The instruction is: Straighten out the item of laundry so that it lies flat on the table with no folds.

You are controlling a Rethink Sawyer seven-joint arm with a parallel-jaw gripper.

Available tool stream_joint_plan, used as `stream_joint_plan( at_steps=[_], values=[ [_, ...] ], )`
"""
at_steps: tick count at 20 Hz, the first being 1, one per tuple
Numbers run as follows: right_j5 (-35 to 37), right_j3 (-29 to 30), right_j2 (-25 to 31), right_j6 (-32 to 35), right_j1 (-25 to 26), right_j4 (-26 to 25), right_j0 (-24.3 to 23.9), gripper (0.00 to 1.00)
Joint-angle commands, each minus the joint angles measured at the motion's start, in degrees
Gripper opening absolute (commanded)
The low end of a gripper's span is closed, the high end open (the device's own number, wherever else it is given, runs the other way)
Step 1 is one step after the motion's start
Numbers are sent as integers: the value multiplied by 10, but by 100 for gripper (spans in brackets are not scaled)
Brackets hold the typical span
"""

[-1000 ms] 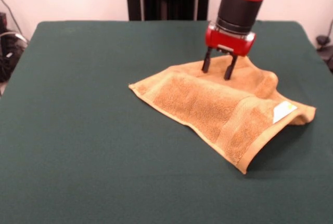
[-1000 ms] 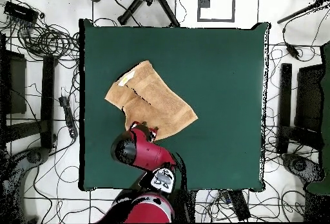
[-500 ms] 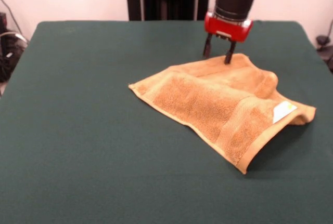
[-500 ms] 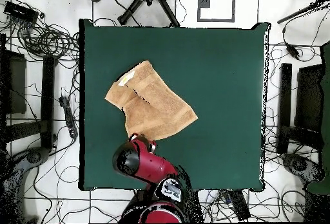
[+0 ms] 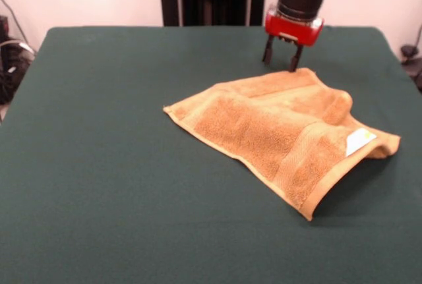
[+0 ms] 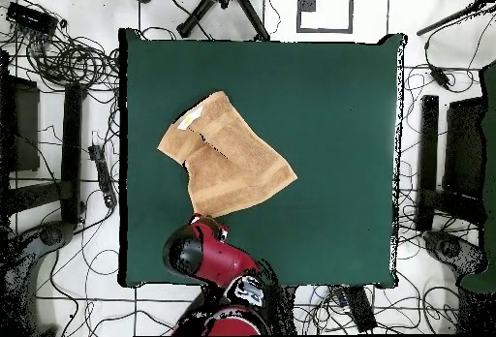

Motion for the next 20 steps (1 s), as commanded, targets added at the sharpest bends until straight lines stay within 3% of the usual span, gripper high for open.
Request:
stream_joint_plan(
  at_steps=[1,12,20],
  values=[
    [-44,-66,39,166,76,70,38,100],
    [-52,-77,50,167,94,70,15,100],
    [34,-56,19,135,30,67,14,100]
  ],
)
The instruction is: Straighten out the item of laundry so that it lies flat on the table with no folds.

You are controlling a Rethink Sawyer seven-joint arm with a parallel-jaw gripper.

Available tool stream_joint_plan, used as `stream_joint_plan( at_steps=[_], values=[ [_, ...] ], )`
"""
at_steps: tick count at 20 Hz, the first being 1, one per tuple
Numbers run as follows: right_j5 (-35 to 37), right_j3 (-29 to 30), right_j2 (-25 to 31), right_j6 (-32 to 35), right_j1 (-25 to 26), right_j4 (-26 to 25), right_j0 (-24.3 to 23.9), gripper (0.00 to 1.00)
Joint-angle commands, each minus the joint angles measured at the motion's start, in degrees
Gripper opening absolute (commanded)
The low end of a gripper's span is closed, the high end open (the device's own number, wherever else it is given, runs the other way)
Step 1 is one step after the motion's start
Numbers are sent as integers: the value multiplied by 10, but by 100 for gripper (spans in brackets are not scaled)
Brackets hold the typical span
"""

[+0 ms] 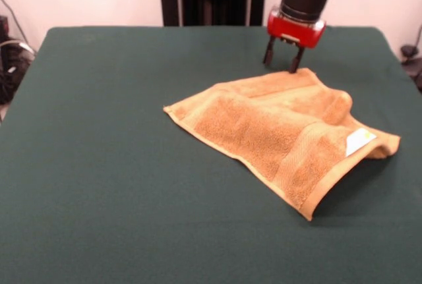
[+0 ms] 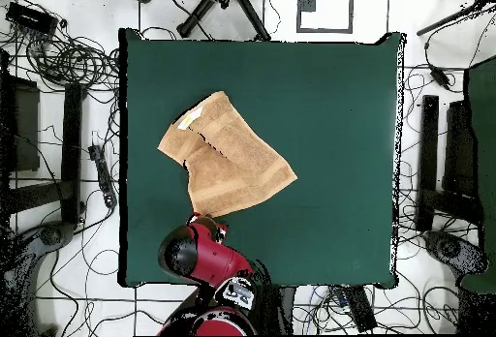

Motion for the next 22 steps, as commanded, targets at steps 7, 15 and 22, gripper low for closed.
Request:
stream_joint_plan(
  at_steps=[7,15,22],
  values=[
    [67,-80,8,98,21,26,-22,100],
    [65,-94,2,80,17,10,-49,100],
    [78,-117,2,86,27,21,-40,100]
  ],
)
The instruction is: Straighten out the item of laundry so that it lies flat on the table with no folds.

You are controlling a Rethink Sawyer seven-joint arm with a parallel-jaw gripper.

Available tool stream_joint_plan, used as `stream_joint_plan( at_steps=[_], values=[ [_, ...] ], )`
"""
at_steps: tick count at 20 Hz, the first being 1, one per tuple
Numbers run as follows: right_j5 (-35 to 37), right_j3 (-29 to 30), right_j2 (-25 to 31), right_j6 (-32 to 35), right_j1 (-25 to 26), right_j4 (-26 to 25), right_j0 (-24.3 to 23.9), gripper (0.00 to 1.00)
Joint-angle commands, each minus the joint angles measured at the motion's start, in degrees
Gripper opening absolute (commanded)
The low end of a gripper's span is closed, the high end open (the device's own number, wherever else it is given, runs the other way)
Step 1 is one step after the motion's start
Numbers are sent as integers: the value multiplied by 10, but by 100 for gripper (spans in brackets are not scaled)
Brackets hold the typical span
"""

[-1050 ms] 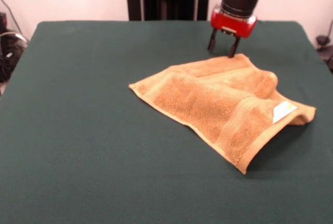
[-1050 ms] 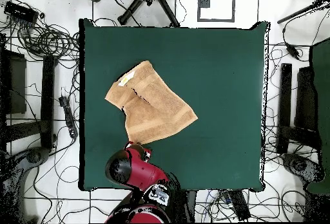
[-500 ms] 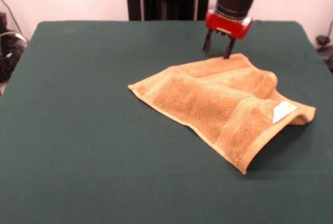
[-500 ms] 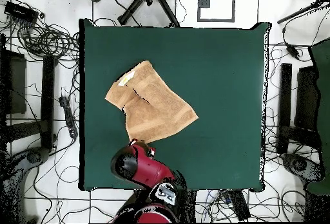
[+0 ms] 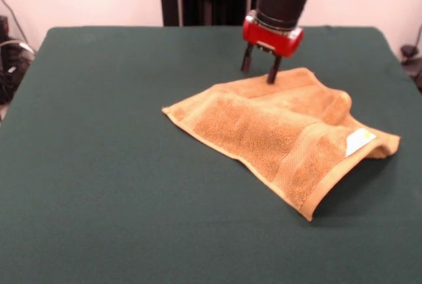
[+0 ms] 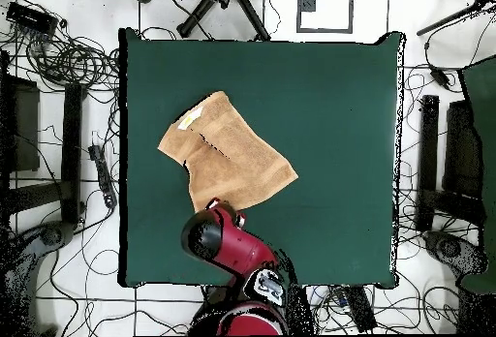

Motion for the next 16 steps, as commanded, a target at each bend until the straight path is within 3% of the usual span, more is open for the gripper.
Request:
stream_joint_plan(
  at_steps=[1,7,16],
  values=[
    [52,-84,7,90,34,28,24,100],
    [47,-126,-24,133,90,98,99,100],
    [29,-132,-9,124,100,95,83,100]
  ],
)
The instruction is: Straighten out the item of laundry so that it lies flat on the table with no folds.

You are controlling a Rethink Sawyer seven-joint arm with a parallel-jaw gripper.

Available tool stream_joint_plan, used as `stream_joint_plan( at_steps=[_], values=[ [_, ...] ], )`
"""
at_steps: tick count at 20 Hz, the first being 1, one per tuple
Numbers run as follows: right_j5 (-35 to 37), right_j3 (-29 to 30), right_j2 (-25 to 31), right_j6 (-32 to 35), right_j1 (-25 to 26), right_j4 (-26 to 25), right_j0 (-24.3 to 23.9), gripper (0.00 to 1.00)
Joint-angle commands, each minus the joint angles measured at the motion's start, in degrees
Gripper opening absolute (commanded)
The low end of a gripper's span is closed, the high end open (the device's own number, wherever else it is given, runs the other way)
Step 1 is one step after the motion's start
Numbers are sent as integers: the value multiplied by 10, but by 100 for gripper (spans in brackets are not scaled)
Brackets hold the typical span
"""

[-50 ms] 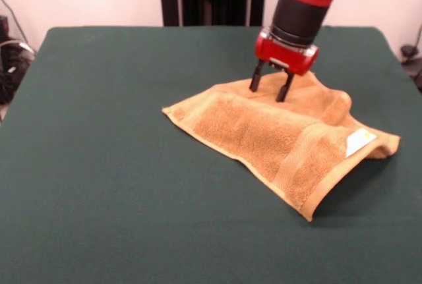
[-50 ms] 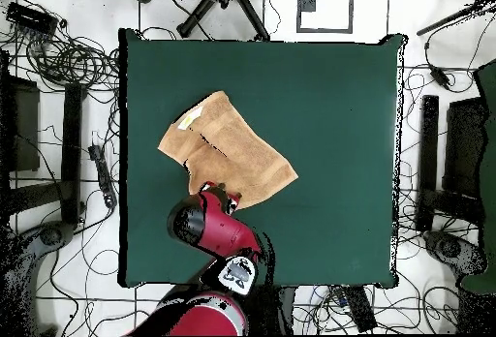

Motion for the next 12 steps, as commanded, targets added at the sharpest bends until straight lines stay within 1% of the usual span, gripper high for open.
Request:
stream_joint_plan(
  at_steps=[1,3,5,7,8,10,12],
  values=[
    [26,-56,41,124,52,38,1,100],
    [19,-35,54,121,37,21,-16,100],
    [2,-16,79,118,26,-3,-48,100],
    [-9,-4,91,117,21,-19,-64,100],
    [-7,2,88,122,17,-17,-59,100],
    [10,5,69,130,10,-1,-31,100],
    [15,9,70,142,5,8,-20,100]
  ],
)
